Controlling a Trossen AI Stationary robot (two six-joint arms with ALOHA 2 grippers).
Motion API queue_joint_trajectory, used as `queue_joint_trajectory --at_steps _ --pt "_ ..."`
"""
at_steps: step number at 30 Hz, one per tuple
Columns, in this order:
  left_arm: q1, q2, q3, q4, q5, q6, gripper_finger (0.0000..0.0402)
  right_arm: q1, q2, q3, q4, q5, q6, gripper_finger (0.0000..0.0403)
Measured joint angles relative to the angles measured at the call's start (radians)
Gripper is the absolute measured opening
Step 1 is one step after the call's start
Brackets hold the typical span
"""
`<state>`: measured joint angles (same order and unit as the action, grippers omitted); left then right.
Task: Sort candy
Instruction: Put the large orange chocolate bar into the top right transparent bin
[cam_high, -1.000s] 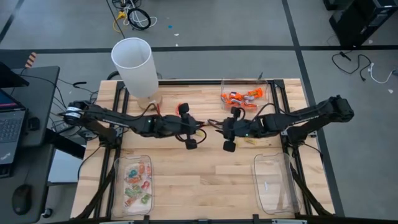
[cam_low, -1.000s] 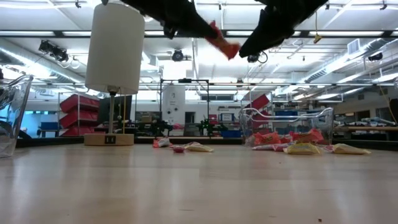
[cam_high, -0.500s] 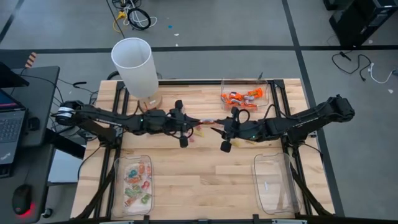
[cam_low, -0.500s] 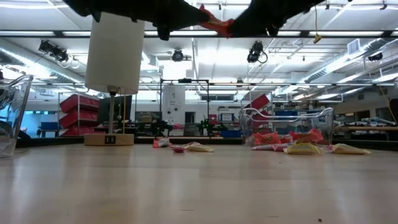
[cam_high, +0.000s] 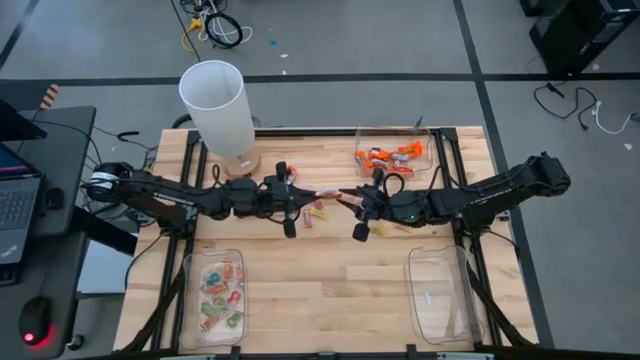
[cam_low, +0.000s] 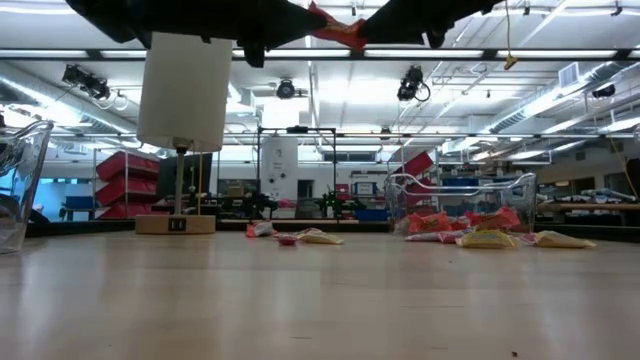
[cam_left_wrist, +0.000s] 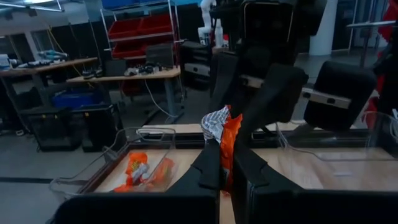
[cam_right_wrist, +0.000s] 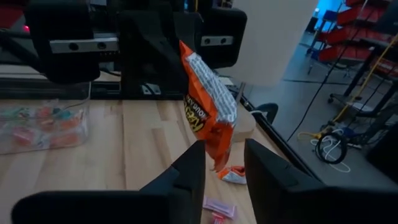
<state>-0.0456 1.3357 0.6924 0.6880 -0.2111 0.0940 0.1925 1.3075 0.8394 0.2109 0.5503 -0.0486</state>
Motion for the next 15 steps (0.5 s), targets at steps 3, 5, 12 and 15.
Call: queue_joint_trajectory --at_steps 3,5,12,15 --pt "0.0 0.0 -0.011 0.021 0.0 -0.002 0.001 0.0 0.0 0.0 0.013 0.0 -0.008 0.0073" --pt "0.0 0.0 -0.012 0.027 0.001 -0.007 0.001 0.0 0.0 0.0 0.013 0.0 -0.009 0.0056" --pt "0.0 0.0 -0.012 0.027 0.011 -0.017 0.001 0.0 0.0 0.0 0.022 0.0 -0.012 0.0004" --pt "0.0 0.0 -0.011 0.034 0.011 -0.019 0.001 0.0 0.0 0.0 0.038 0.0 -0.019 0.0001"
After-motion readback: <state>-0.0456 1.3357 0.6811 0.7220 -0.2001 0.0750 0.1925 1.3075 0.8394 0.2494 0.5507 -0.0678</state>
